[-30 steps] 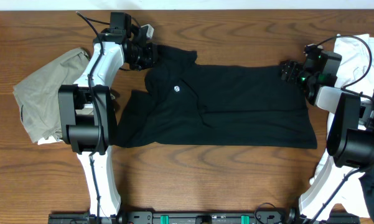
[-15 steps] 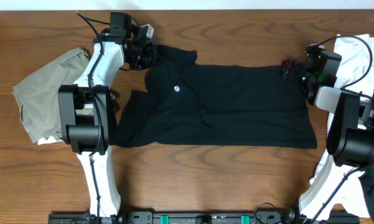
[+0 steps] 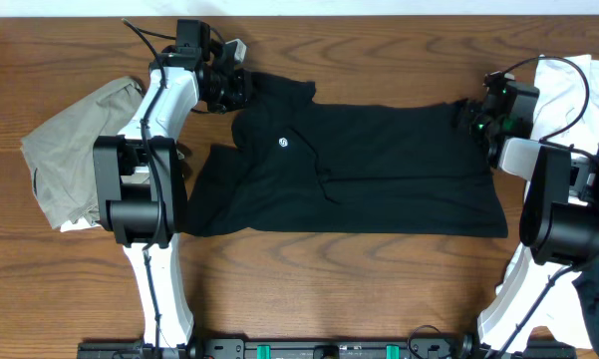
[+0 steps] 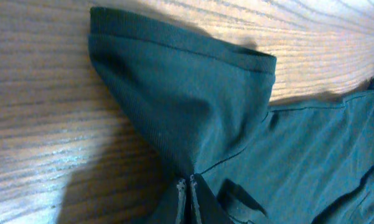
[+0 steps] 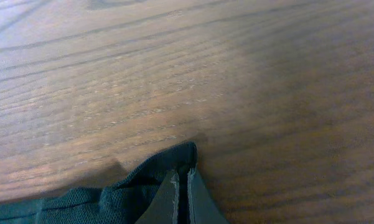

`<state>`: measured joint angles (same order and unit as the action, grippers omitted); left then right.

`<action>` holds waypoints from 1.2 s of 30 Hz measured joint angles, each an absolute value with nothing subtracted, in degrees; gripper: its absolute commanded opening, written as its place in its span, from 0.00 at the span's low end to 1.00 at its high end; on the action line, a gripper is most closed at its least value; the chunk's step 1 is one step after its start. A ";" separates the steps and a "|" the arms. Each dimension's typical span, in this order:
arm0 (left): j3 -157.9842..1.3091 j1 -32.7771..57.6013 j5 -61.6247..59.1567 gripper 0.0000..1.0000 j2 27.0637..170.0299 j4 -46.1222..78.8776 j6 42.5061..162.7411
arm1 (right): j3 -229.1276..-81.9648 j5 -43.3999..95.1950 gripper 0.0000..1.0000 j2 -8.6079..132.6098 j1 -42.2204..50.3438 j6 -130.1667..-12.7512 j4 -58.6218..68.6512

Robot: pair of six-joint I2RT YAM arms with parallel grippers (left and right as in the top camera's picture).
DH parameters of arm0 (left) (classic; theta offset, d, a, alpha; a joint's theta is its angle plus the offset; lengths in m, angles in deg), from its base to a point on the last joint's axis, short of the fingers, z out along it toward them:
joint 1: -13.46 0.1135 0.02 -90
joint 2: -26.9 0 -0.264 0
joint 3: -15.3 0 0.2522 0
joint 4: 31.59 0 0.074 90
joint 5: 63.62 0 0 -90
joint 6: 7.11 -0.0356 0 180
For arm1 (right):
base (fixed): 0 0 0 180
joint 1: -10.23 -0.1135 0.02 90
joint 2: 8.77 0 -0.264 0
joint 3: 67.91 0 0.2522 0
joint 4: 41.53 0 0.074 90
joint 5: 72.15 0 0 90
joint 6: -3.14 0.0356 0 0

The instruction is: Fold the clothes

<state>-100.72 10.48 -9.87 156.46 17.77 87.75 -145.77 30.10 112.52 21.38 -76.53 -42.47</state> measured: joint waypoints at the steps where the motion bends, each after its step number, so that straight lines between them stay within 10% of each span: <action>1: -100.72 10.52 -9.87 0.06 156.46 18.20 87.75 | -145.81 29.25 0.01 112.17 21.41 -76.38 -41.51; 36: -100.72 16.93 -20.18 0.06 149.88 33.98 89.11 | -145.66 23.35 0.02 94.23 26.17 -75.26 -12.29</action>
<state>-100.72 16.93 -20.18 149.88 33.98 89.11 -145.66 23.35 94.23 26.17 -75.26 -12.29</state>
